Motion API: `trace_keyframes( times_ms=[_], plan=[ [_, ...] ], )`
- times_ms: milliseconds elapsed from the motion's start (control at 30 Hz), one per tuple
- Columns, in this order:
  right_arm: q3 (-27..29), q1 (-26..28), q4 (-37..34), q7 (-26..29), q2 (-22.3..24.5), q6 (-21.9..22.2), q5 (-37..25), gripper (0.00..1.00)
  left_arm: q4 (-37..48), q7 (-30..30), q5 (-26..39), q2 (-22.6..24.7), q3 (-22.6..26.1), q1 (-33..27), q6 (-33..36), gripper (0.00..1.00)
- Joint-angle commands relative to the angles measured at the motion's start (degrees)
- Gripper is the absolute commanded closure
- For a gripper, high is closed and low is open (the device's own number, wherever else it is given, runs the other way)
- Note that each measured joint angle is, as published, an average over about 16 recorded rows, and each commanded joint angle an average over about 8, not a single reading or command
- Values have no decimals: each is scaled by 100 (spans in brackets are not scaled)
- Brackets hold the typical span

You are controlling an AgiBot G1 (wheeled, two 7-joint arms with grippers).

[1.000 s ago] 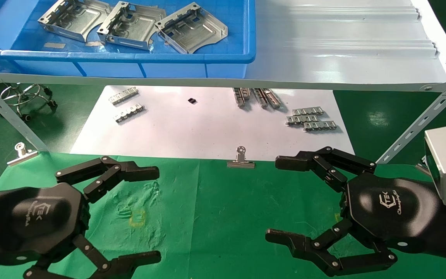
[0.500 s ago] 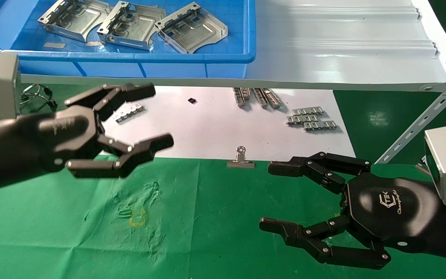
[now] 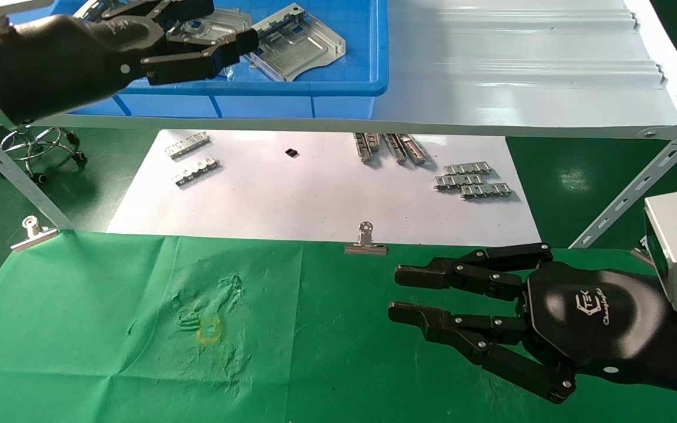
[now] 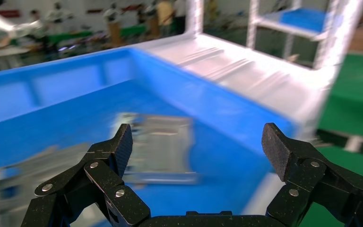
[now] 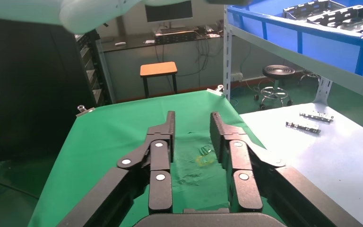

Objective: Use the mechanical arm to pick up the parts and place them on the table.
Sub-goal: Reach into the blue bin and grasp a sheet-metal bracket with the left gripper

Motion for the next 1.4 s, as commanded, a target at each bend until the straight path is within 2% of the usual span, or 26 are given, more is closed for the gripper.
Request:
trace_keyframes(
  times_ms=[33,333,367,467,533,633,700,800,1400],
  plan=[
    [0,0,0,0,0,0,0,100,459,2,298,150,149,-411,-135,0],
    [0,0,0,0,0,0,0,100,2140,201,1134,724,605,-1559,-816,0],
    [0,0,0,0,0,0,0,100,2278,232,1193,776,635,-1643,-915,2],
    [0,0,0,0,0,0,0,100,2632,297,1335,912,708,-1850,-1209,24],
    [0,0,0,0,0,0,0,100,2824,313,1401,990,742,-1950,-1396,43],
    [0,0,0,0,0,0,0,100,3043,328,1476,1090,783,-2048,-1639,76],
    [0,0,0,0,0,0,0,100,3154,340,1516,1149,806,-2089,-1771,88],
    [0,0,0,0,0,0,0,100,3274,370,1574,1223,843,-2128,-1914,98],
    [0,0,0,0,0,0,0,100,3588,363,1788,1363,990,-2204,-2094,100]
  ],
)
